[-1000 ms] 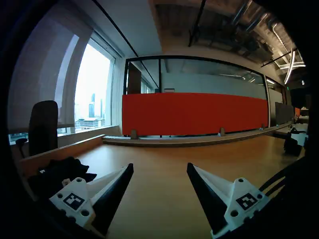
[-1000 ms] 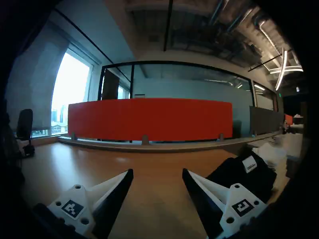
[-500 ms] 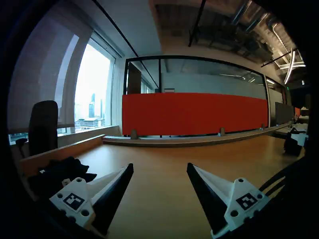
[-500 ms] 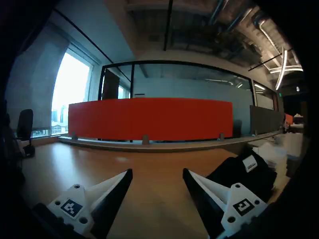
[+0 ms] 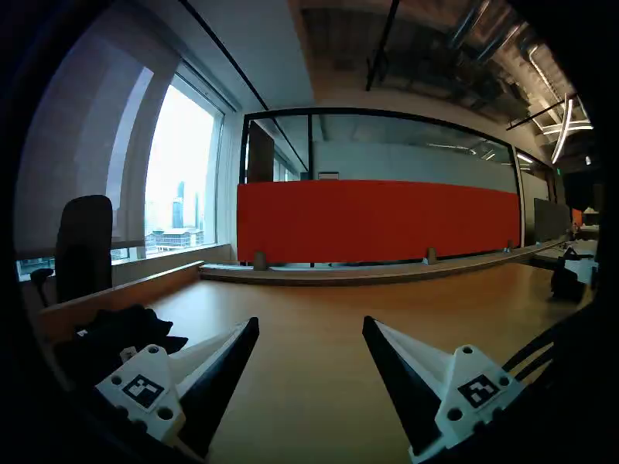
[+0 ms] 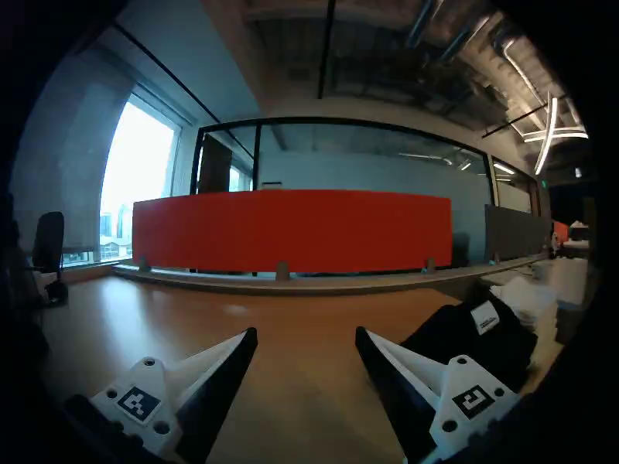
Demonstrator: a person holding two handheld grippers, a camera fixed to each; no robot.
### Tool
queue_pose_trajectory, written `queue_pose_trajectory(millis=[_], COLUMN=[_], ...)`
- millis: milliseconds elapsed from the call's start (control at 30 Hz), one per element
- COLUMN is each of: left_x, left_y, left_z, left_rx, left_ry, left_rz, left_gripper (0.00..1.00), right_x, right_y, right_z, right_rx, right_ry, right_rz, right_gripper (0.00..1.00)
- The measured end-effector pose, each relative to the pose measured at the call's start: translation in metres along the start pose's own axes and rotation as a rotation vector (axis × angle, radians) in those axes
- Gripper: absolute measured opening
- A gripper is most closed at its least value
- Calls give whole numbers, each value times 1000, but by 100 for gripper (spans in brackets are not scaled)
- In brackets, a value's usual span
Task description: Fold towel
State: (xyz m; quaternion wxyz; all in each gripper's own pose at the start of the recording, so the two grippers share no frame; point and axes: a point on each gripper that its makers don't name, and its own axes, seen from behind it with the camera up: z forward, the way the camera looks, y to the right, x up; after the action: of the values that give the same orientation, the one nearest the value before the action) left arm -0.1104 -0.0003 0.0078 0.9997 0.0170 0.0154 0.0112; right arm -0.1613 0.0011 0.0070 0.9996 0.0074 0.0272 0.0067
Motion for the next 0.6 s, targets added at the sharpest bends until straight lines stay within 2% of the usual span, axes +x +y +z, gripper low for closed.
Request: queue_pose_trajectory(millis=[600], left_x=[2], left_y=[-1], left_z=[-1], left_rx=[0], left_ry=[-1], left_rz=[0], left_gripper=[100], right_x=[0], right_y=[0], right_z=[-1], right_rx=[0], right_ry=[0], right_rz=[0], right_gripper=[98])
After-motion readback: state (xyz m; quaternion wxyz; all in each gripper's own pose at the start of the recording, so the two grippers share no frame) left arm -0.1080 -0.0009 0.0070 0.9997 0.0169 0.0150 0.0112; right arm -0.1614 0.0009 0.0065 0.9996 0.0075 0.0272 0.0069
